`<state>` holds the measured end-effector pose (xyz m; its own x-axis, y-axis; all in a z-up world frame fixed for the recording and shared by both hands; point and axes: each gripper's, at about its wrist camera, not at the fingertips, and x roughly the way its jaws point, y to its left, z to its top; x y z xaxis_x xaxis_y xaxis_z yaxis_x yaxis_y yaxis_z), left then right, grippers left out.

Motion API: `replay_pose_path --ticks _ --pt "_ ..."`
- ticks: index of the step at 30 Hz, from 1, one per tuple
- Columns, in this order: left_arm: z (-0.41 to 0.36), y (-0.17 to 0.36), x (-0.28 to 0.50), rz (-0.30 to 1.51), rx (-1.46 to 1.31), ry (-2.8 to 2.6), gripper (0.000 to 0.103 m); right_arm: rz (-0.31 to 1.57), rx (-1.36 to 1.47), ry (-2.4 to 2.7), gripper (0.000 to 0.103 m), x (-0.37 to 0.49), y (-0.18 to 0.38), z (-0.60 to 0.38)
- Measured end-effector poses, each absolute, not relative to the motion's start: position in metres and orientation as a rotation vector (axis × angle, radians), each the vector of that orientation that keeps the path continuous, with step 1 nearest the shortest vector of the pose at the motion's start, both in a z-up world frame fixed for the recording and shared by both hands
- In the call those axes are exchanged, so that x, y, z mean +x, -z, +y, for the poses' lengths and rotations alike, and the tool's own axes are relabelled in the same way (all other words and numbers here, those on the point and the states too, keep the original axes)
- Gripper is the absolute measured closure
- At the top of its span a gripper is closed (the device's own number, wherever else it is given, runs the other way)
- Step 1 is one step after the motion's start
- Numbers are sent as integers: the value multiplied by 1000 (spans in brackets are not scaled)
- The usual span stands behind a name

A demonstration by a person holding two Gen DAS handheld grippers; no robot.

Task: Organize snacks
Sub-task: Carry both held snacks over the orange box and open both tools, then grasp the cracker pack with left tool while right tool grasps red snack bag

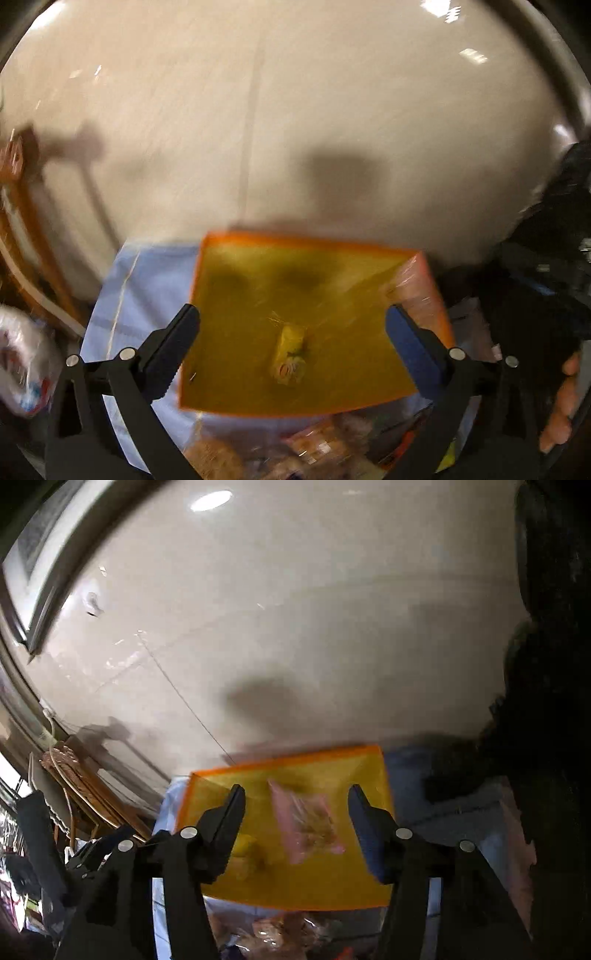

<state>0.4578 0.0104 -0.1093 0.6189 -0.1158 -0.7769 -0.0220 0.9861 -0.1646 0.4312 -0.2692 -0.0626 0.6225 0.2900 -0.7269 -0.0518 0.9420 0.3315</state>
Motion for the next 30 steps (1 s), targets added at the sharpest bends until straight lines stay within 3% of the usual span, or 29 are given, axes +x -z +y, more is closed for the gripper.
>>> replay_pose_path --ticks 7,20,30 --pt "52 132 410 887 -212 2 5 933 318 -166 44 399 99 -274" --pt "50 124 271 880 -133 70 5 990 291 -181 39 277 118 -242" --pt "44 203 126 971 103 19 5 1103 155 -152 35 163 170 -237"
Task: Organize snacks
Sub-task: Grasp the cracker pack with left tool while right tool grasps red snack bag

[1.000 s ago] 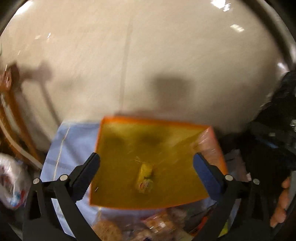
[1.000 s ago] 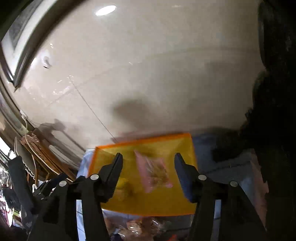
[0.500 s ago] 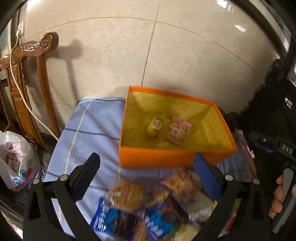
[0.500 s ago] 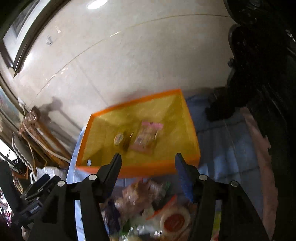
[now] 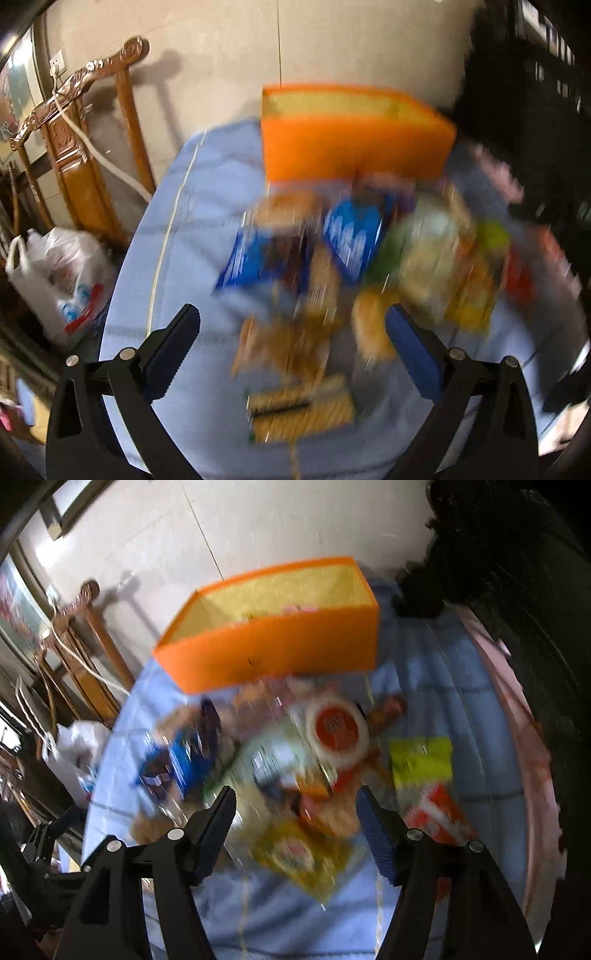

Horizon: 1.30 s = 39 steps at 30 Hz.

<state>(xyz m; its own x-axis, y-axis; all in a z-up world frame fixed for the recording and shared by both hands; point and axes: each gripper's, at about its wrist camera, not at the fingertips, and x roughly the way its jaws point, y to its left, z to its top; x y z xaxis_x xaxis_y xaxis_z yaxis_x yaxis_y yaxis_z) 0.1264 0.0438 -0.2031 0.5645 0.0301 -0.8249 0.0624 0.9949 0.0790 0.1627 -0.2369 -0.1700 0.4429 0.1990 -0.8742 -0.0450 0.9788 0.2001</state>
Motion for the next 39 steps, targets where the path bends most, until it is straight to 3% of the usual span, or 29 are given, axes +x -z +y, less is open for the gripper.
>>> replay_pose_path --ticks 19,27,30,31,33,36,39 --pt "55 306 90 1107 -71 -119 4 1155 221 197 32 111 216 -352" --pt "53 307 80 1095 -24 -88 11 1183 -80 109 25 146 255 -309" --pt "54 305 75 1094 -18 -80 11 1208 -139 103 7 157 275 -307" --pt "54 306 74 1093 -18 -77 11 1212 -156 98 6 159 281 -307" --pt "54 306 72 1092 -21 -66 11 1224 -142 85 6 159 285 -307" --pt "55 305 68 1091 -32 -58 11 1258 -154 21 23 152 288 -297" --pt "54 305 67 1093 -23 -54 11 1272 -164 -26 25 142 287 -286"
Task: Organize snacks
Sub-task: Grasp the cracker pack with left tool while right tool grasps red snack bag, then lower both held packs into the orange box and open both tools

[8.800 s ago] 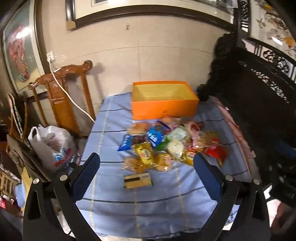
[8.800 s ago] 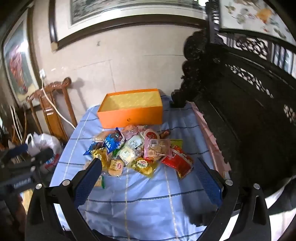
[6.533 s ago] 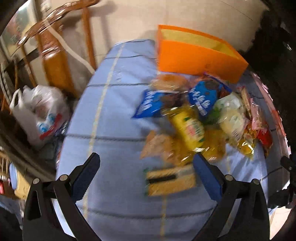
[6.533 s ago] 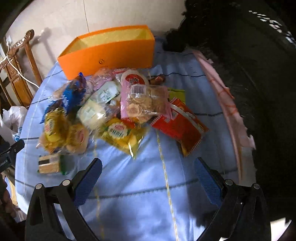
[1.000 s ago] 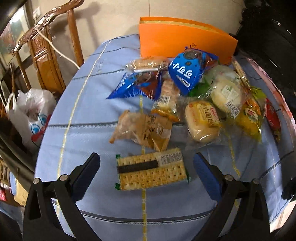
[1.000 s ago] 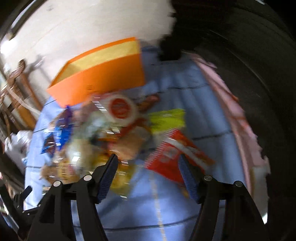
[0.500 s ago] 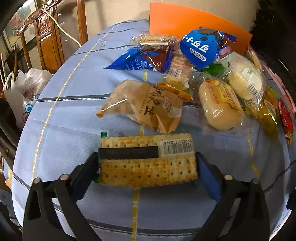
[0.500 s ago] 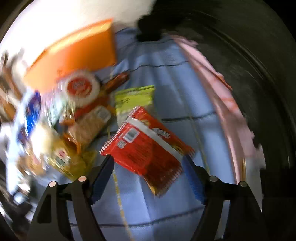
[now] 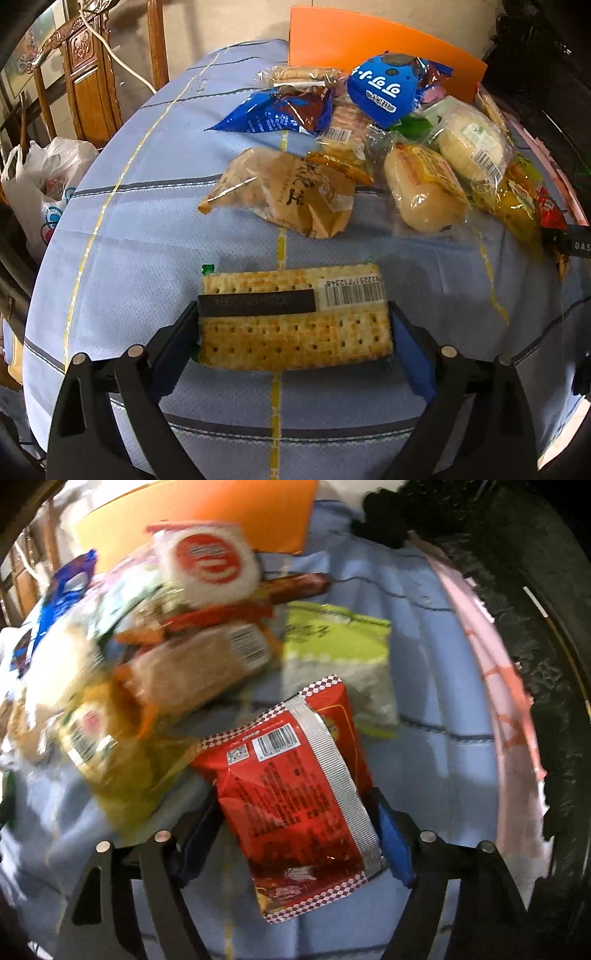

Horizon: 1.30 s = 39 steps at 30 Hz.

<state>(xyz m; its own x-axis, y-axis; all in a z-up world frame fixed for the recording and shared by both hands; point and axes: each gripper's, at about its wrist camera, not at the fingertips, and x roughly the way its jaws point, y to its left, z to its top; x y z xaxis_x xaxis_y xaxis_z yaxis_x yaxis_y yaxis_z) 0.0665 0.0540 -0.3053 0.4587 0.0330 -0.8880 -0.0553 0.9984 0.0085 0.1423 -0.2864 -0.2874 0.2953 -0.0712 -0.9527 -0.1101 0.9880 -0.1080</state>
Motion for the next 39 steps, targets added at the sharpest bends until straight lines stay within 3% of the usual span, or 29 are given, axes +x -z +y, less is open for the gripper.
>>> replay_pose_path --ticks 10,39 --pt "61 285 66 1059 -25 -49 11 1250 -9 -63 26 124 256 -286" --pt "52 139 117 821 -18 -3 10 956 157 -182 25 142 100 -257"
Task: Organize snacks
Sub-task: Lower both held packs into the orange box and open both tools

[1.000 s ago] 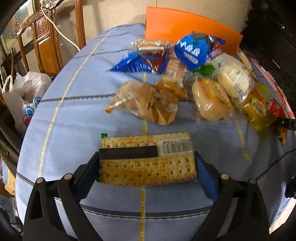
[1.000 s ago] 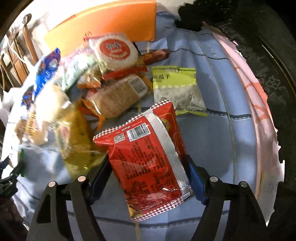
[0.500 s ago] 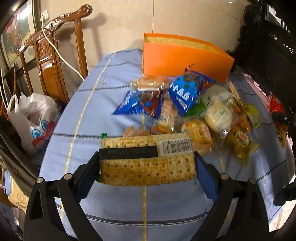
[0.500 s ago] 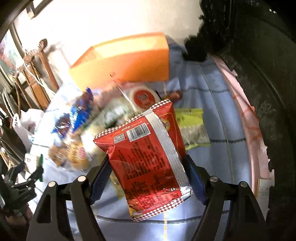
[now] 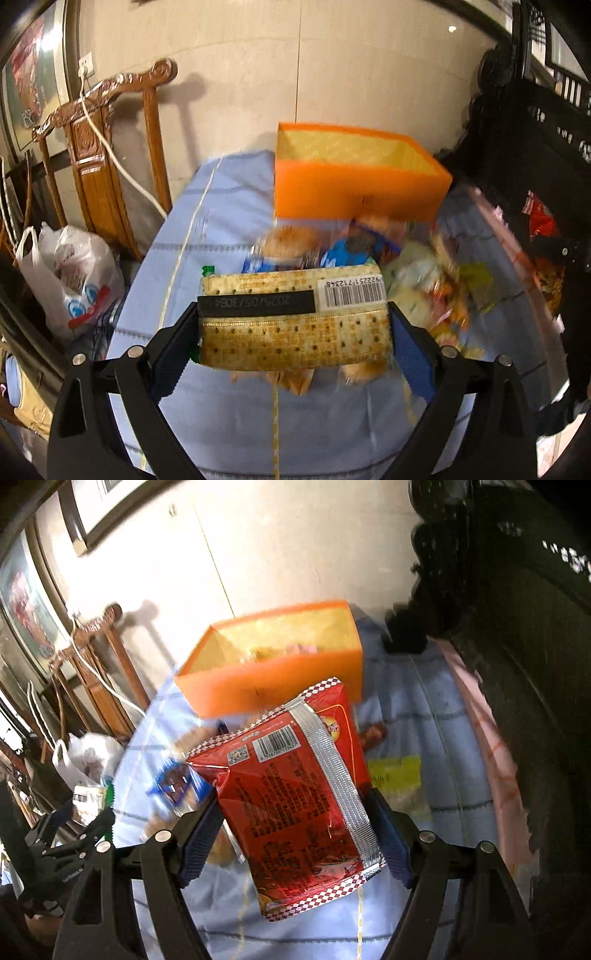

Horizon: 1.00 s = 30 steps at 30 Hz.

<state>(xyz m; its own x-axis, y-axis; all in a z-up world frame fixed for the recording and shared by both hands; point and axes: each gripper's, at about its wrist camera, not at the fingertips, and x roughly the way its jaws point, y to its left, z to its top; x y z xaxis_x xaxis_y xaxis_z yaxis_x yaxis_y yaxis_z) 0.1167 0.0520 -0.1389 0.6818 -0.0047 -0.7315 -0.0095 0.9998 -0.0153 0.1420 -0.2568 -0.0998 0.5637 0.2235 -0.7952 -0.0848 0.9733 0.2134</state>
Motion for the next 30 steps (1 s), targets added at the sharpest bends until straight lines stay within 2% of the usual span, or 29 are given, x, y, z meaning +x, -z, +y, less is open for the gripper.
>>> replay_pose_path --ticks 10,18,25,30 --pt "36 49 197 662 -64 55 10 789 240 -202 25 212 22 -257" --pt "2 3 276 566 -14 88 10 722 269 -212 25 289 -11 -256" --pt "-23 16 371 567 34 88 9 772 251 -249 25 392 1 -251" --pt "-20 68 440 766 77 34 7 916 192 -214 25 443 50 -247"
